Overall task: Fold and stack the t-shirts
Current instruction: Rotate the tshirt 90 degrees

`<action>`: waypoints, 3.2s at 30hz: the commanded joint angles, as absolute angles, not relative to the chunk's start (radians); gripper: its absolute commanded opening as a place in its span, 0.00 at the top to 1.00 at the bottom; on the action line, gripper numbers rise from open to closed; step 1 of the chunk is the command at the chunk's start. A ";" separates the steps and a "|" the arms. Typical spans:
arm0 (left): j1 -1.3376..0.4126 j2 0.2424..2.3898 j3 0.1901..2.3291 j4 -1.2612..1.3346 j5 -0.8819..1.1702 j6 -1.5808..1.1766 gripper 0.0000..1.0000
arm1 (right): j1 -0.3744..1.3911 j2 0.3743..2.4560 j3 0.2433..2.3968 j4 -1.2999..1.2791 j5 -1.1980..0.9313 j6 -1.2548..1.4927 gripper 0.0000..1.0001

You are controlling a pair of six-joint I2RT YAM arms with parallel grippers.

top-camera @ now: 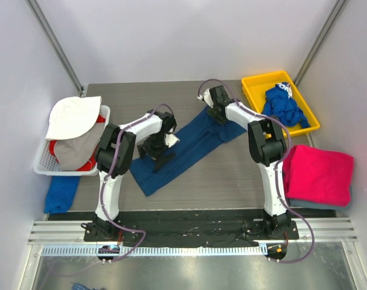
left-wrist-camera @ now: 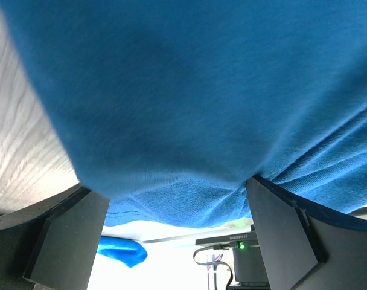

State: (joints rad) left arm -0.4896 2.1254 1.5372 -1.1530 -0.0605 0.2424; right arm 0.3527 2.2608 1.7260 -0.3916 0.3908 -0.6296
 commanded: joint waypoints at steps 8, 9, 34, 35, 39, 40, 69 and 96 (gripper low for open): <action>-0.624 2.287 1.680 -1.100 -0.014 0.255 0.00 | 0.324 2.496 1.974 -0.437 0.351 -0.664 0.29; -0.641 2.290 1.683 -1.103 -0.006 0.255 0.00 | 0.322 2.506 1.985 -0.439 0.351 -0.664 0.29; -0.813 2.076 1.444 -1.121 -0.081 0.104 0.00 | 0.334 2.431 1.939 -0.396 0.331 -0.678 0.29; -0.833 2.069 1.439 -1.124 -0.084 0.106 0.00 | 0.336 2.428 1.936 -0.396 0.330 -0.678 0.29; -0.890 2.045 1.411 -1.134 -0.103 0.115 0.00 | 0.337 2.425 1.934 -0.391 0.328 -0.681 0.29; -0.900 2.025 1.404 -1.131 -0.116 0.117 0.00 | 0.336 2.424 1.933 -0.388 0.330 -0.681 0.29; -0.894 1.732 1.463 -1.029 -0.236 0.183 0.00 | 0.337 2.227 1.753 -0.305 0.379 -0.680 0.27; -0.896 1.726 1.192 -0.879 -0.268 0.268 0.00 | 0.337 2.263 1.723 -0.318 0.383 -0.673 0.28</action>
